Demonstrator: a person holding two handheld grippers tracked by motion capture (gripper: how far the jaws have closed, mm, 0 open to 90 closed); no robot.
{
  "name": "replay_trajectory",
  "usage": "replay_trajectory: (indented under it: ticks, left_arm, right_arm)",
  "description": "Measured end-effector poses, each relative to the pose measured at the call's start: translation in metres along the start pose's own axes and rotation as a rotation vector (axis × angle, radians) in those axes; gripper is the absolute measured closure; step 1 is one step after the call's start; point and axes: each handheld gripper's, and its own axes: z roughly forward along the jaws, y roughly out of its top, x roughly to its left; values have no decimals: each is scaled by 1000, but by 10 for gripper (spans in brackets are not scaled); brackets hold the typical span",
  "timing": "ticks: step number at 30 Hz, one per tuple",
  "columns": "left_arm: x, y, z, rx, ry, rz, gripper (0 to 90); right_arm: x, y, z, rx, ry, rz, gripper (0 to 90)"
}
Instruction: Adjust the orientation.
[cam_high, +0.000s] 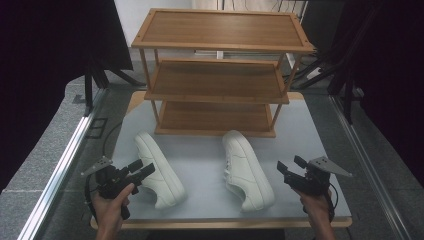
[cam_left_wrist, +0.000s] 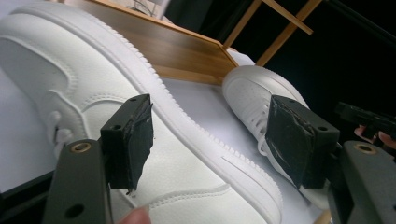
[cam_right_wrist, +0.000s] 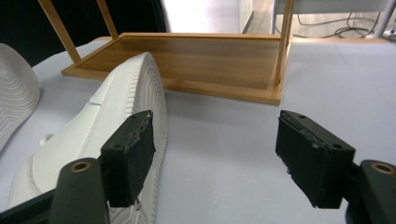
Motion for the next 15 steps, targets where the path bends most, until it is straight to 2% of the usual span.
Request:
replay_trajectory:
  ticks: [7, 9, 11, 12, 13, 15]
  left_arm:
    - [4, -2, -7, -52, 64, -14, 342]
    - [3, -3, -9, -58, 83, -14, 372]
    - [1, -5, -10, -54, 100, -6, 385]
    - [0, -5, -11, -52, 110, -3, 430]
    - [0, -5, -12, -49, 116, -1, 430]
    - [-1, -4, -14, -52, 123, -1, 510]
  right_arm:
    - [-8, -4, 6, 0, 14, 22, 326]
    - [-13, -6, 9, 8, 29, 49, 335]
    - [-13, -6, 10, 8, 32, 54, 336]
    - [-12, -6, 11, 17, 26, 46, 340]
    - [-12, -6, 11, 17, 26, 46, 340]
    - [-10, -4, 11, 17, 48, 42, 340]
